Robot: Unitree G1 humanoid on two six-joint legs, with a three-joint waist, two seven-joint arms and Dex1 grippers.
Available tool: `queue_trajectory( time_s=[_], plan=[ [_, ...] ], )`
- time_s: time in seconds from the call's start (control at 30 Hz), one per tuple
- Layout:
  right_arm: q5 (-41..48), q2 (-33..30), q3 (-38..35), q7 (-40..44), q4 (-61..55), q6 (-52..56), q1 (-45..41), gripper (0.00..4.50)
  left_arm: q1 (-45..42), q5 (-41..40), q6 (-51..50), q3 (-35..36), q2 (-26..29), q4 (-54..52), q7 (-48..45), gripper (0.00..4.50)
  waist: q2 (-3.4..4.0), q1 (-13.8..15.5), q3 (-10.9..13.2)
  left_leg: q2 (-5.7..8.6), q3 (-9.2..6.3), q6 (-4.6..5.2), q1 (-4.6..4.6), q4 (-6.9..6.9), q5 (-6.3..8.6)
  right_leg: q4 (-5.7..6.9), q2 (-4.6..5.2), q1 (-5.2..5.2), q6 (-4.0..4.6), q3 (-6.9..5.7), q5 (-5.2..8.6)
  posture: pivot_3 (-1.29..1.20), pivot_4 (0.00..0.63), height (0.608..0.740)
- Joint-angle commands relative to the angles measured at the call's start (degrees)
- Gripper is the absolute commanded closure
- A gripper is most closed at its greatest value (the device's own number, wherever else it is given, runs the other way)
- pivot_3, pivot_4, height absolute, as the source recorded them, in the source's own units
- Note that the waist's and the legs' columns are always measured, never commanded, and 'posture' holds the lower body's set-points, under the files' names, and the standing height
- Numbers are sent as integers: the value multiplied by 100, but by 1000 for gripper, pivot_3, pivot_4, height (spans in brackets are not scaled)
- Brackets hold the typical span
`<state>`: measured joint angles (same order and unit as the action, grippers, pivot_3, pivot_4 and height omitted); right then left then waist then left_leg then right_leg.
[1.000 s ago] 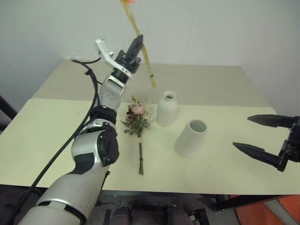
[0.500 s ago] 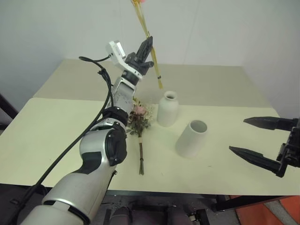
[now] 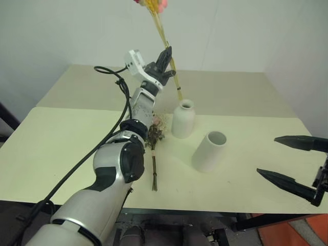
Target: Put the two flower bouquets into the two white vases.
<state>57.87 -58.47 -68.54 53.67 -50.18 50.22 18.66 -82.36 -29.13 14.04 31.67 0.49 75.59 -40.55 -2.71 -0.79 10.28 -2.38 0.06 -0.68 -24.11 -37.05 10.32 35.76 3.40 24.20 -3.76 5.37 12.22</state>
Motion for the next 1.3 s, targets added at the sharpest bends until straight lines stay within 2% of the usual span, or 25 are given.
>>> queue_trajectory(
  time_s=[0.03, 0.57, 0.83, 1.03, 1.3],
  plan=[
    [201, -22, -467, -35, -71, 87, 144, 0, -120, 103, 127, -8, -57, -20, 32, 4448, 0, -1, 0, 0, 0, 0, 0, 0, 0, 0, 0, 0, 0, 0, 0, 0, 150, 740],
    [897, 171, -1456, -198, -284, 68, 1074, 0, 78, 494, 339, -75, -146, 35, 250, 4448, -3, 2, 2, 1, -1, 0, -2, 1, 0, -4, 1, 0, -1, 0, 0, 0, 150, 740],
    [990, 359, -1628, -318, -387, -70, 1404, 0, 6, 501, 247, -14, -191, 50, 296, 4448, -3, 7, 2, 1, -1, -1, -3, 1, 1, -9, 1, -2, -1, 0, 1, 0, 150, 740],
    [1076, 482, -1697, -440, -478, -244, 1636, 0, -252, 47, -125, 431, -175, 49, 377, 4448, -5, 7, 3, 1, -2, -1, -6, 0, 1, -11, 1, -1, -2, -1, 1, 0, 150, 740],
    [1134, 594, -1787, -580, -516, -457, 1935, 0, -261, 126, -110, 435, -235, 79, 639, 4448, -5, 4, 3, 1, -2, -1, -8, 1, 1, -17, 1, -1, -3, 0, 0, 0, 150, 740]
  ],
)
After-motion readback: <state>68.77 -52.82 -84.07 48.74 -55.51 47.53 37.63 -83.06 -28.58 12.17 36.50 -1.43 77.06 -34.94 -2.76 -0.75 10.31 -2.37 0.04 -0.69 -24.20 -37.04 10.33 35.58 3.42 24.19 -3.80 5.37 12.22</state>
